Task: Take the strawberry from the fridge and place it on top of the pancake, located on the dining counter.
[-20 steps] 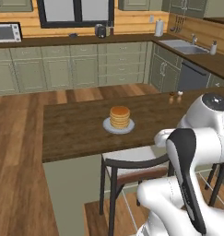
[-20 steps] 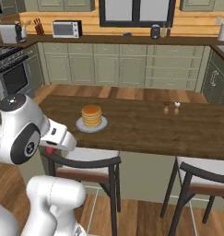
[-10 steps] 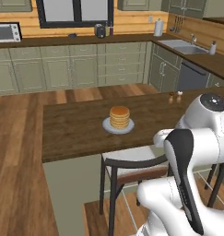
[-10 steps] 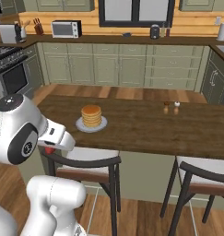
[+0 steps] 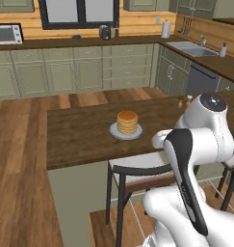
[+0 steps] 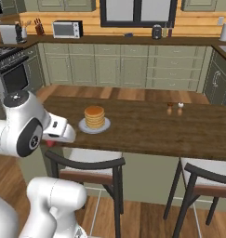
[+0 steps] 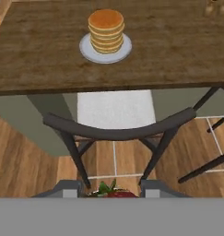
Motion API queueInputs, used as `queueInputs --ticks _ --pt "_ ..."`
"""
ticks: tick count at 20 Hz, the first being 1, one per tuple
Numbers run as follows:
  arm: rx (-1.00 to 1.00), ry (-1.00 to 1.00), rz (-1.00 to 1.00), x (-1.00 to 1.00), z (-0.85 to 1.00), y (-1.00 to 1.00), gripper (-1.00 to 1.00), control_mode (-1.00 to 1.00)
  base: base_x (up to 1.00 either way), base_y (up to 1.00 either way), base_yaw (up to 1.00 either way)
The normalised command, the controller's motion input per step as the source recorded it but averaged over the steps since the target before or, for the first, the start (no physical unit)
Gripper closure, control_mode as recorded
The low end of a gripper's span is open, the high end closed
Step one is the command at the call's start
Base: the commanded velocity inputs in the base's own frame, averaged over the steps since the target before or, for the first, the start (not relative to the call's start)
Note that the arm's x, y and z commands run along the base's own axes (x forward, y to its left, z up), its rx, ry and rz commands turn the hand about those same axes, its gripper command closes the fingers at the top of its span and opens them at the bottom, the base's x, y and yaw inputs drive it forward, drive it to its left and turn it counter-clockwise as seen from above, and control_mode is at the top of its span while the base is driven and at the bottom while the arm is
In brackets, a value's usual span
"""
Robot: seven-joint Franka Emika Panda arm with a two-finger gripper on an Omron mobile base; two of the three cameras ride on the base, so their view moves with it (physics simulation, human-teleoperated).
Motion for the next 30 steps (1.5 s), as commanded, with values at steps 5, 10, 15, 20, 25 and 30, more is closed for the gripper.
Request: queueInputs --ticks 5,10,15,20,25,30 --pt "-0.01 0.0 0.19 1.0 0.27 0.07 1.0 -1.0 0.0 0.0 0.0" --pt "-0.01 0.17 0.06 1.0 0.02 0.09 1.0 -1.0 0.0 0.0 0.0" --pt "-0.08 0.22 0.0 1.0 0.0 0.01 1.0 -1.0 0.0 0.0 0.0" --pt "-0.05 0.0 0.0 1.0 0.0 0.03 1.0 -1.0 0.0 0.0 0.0" --pt "0.0 -0.08 0.0 1.0 -0.17 0.0 1.0 -1.0 0.0 0.0 0.0" --pt "0.0 -0.1 0.0 1.0 -0.35 0.0 1.0 -1.0 0.0 0.0 0.0"
